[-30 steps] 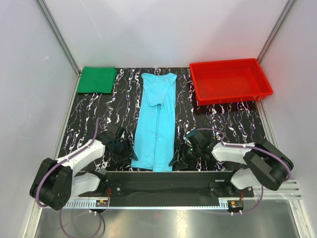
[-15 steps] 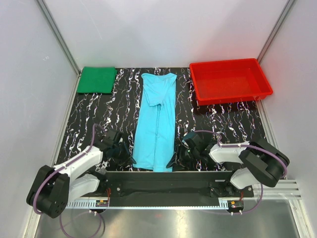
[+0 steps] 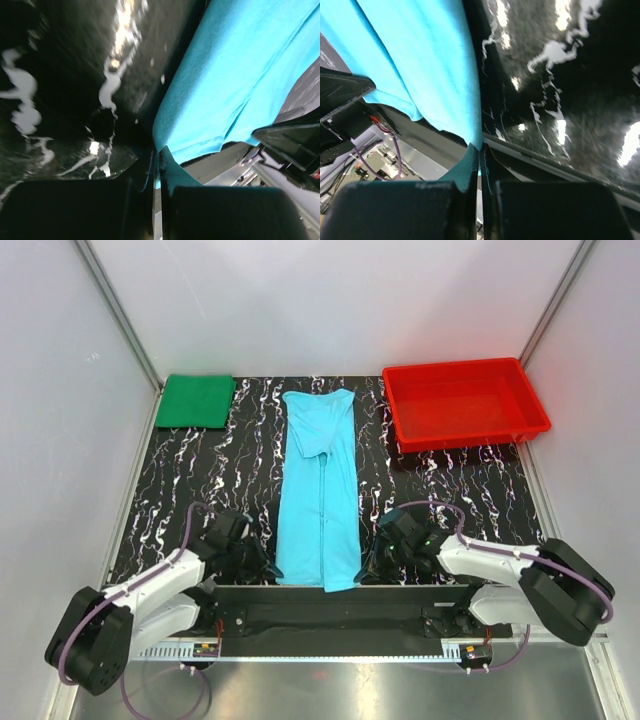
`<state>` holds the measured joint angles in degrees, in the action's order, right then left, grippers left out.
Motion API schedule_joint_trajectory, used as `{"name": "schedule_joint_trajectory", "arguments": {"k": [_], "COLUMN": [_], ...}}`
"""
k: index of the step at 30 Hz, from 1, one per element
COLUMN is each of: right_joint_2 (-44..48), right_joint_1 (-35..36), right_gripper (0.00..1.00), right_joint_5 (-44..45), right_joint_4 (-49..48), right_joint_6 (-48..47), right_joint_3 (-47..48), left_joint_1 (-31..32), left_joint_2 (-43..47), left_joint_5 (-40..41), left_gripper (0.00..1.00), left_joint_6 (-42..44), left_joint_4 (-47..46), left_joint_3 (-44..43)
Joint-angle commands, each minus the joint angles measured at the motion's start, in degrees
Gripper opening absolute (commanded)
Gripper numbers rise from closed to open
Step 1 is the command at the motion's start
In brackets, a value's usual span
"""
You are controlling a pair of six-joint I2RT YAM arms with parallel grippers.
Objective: Fold and stack the t-shirts
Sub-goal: Fold the tshirt
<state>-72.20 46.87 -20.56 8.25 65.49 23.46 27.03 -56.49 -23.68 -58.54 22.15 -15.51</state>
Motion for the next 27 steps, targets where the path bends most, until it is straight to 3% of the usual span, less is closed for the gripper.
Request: {"name": "schedule_joint_trajectory", "arguments": {"k": [1, 6, 11, 20, 27], "right_joint_2": [3.1, 3.4, 1.4, -10.2, -25.9], "right_joint_1": [0.4, 0.5, -0.2, -11.2, -17.4], "right_gripper": [0.0, 0.0, 0.0, 0.0, 0.0], "right_joint_5": [2.8, 3.3, 6.3, 3.0, 1.0], "right_joint_4": [6.7, 6.9, 12.2, 20.7, 26.3], "right_joint_6": [-2.7, -2.8, -7.4, -20.5, -28.1], "right_joint_3": [0.3, 0.9, 8.3, 29.1, 48.3], "left_joint_1": [3.3, 5.5, 5.4, -2.0, -8.1], "left_joint_2": [0.9, 2.0, -0.8, -16.8, -31.9], "left_joint_5": [2.6, 2.8, 5.0, 6.0, 4.0], "left_gripper": [0.0, 0.0, 0.0, 0.0, 0.0], "left_joint_6": [-2.1, -3.0, 0.1, 11.3, 15.7], "left_joint_4": [5.2, 6.8, 9.8, 14.6, 14.6], "left_joint_3": [3.5, 2.1, -6.4, -28.5, -44.5]}}
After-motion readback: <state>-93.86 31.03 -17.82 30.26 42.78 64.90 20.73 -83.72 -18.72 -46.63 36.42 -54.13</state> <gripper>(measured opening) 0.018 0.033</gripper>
